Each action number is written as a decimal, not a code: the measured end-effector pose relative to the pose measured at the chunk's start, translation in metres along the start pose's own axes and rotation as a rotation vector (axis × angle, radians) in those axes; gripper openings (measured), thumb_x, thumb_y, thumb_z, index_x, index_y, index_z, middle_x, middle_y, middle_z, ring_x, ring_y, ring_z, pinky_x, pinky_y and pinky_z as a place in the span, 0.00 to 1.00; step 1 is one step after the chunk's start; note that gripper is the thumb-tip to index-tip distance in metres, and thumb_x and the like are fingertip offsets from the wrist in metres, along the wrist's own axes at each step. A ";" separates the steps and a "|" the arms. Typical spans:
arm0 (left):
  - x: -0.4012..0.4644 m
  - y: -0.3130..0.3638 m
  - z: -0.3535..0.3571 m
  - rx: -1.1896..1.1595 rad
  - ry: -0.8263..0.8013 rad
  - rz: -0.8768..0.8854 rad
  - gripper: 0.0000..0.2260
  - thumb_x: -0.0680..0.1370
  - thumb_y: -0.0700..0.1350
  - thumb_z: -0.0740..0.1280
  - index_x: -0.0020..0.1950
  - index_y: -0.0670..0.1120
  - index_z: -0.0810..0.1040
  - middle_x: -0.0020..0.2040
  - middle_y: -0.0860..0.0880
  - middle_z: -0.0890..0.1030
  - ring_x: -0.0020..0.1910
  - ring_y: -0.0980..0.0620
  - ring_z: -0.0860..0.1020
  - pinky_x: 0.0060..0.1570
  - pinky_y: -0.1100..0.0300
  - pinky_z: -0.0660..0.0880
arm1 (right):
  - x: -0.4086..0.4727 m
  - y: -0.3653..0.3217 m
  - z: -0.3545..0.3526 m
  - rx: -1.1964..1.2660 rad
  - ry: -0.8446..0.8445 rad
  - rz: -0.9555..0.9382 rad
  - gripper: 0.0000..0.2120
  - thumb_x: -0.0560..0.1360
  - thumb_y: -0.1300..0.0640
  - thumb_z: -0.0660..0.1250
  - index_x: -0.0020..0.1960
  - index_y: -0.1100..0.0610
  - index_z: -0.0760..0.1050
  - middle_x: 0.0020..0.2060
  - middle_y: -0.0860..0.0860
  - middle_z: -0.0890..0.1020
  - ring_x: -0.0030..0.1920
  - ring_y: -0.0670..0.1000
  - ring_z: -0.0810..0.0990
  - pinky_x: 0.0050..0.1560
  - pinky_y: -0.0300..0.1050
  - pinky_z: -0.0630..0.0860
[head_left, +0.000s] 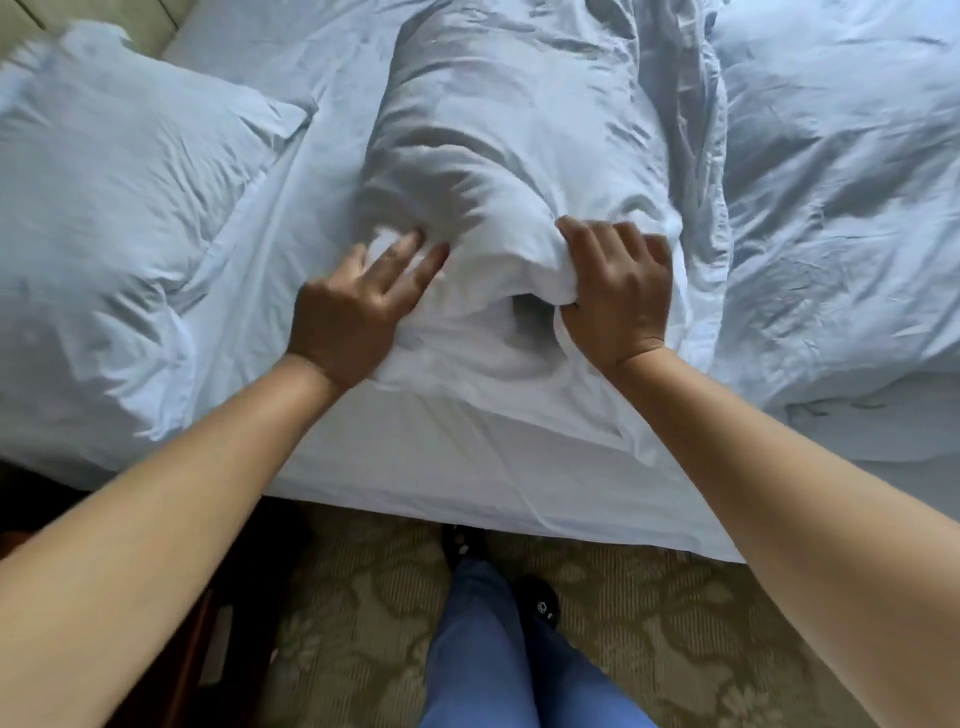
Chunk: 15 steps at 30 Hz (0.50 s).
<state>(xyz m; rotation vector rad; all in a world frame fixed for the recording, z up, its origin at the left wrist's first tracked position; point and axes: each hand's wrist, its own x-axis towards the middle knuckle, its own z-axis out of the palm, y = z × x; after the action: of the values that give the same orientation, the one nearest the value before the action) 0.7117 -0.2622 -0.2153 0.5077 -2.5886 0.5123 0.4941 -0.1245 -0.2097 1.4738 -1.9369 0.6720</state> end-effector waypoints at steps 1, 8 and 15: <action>-0.010 0.003 0.004 -0.015 -0.017 0.060 0.26 0.75 0.32 0.56 0.70 0.50 0.69 0.64 0.47 0.78 0.40 0.41 0.79 0.23 0.59 0.70 | -0.014 0.006 0.005 -0.020 -0.024 -0.057 0.14 0.70 0.64 0.59 0.51 0.55 0.77 0.37 0.51 0.81 0.35 0.56 0.78 0.38 0.48 0.64; -0.063 0.080 0.049 -0.169 -0.961 -0.149 0.30 0.80 0.40 0.57 0.77 0.59 0.49 0.79 0.51 0.49 0.72 0.36 0.57 0.58 0.46 0.73 | -0.119 -0.006 0.042 -0.045 -0.523 -0.029 0.25 0.55 0.66 0.75 0.51 0.55 0.79 0.37 0.56 0.79 0.37 0.58 0.77 0.38 0.47 0.73; -0.100 0.084 0.063 -0.357 -0.817 -0.755 0.46 0.72 0.53 0.71 0.75 0.65 0.38 0.78 0.47 0.41 0.74 0.41 0.54 0.63 0.44 0.71 | -0.155 -0.007 0.048 -0.168 -0.753 0.252 0.58 0.61 0.61 0.77 0.74 0.41 0.40 0.67 0.57 0.56 0.64 0.57 0.57 0.66 0.66 0.63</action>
<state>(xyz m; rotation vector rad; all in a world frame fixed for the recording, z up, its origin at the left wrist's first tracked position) 0.7364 -0.1903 -0.3395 1.7237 -2.7617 -0.5097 0.5237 -0.0587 -0.3549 1.5136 -2.6945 0.0216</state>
